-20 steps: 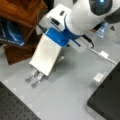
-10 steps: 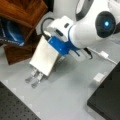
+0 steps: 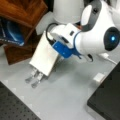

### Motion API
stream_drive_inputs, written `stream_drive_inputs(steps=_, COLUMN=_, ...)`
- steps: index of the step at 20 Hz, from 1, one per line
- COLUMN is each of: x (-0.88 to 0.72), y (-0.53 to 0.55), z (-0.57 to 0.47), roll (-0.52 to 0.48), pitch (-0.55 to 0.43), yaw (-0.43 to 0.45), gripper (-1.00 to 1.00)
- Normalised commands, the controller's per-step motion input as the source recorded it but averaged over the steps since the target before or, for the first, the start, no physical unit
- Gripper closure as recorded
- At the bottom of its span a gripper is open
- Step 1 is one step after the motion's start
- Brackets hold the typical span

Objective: Turn off the lamps. Pick up the book. Place the book on the shelf position.

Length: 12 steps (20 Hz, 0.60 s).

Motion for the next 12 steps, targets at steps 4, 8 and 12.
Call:
stream_drive_inputs(steps=4, x=-0.11, y=0.00, z=-0.10, roll=-0.355, pitch=0.080, yaw=0.209, gripper=-1.00)
stream_drive_inputs(steps=8, x=-0.09, y=-0.01, z=-0.06, roll=-0.323, pitch=0.075, yaw=0.222, gripper=-1.00)
stream_drive_inputs(steps=12, x=-0.06, y=-0.05, z=0.03, roll=-0.335, pitch=0.092, yaw=0.248, gripper=-1.00)
